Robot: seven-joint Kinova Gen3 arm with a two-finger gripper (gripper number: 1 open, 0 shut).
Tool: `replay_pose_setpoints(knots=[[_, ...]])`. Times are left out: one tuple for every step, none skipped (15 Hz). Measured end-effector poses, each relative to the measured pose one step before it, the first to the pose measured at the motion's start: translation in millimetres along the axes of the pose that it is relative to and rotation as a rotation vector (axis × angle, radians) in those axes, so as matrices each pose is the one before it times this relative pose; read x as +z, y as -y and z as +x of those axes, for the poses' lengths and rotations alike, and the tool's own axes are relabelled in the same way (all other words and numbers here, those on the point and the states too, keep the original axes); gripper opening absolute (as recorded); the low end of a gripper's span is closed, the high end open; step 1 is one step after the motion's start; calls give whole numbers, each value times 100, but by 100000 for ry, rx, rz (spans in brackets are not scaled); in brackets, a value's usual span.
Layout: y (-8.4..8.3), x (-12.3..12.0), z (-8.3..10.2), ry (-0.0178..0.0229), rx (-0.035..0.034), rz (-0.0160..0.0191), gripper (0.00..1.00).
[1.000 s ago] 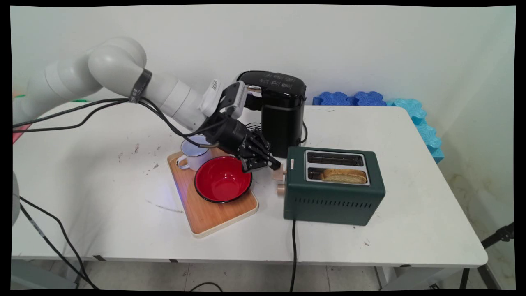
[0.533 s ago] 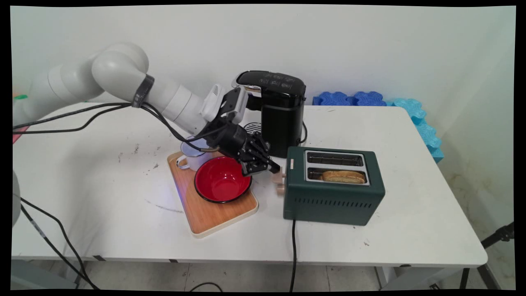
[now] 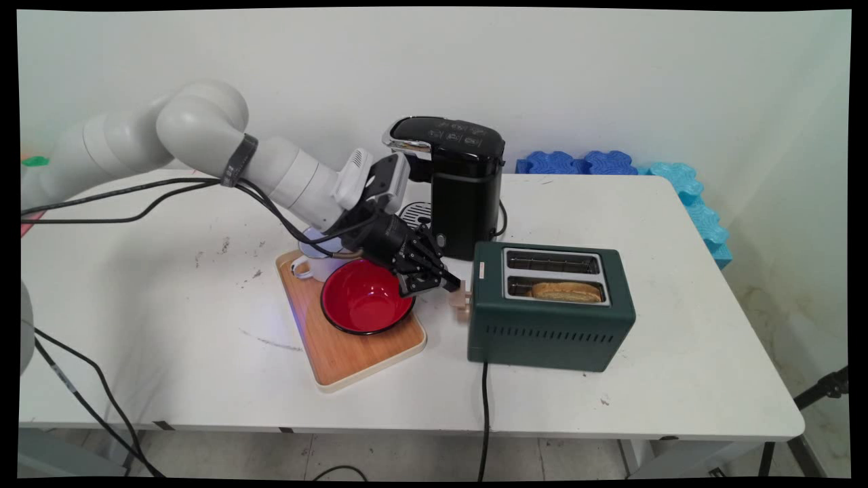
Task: Press the toaster switch
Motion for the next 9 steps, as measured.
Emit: replay_pose_setpoints(knots=[[-22, 84, -66, 86, -88, 74, 0], [-12, 56, -41, 69, -47, 34, 0], [-20, 67, -48, 56, -16, 77, 0], [-16, 64, -71, 99, -66, 56, 0], [-12, 59, -73, 130, 8, 46, 0], [-12, 22, -80, 96, -14, 35, 0], [-10, 23, -96, 125, 10, 23, 0], [-19, 10, -105, 157, 41, 19, 0], [-13, 2, -79, 95, 39, 7, 0]])
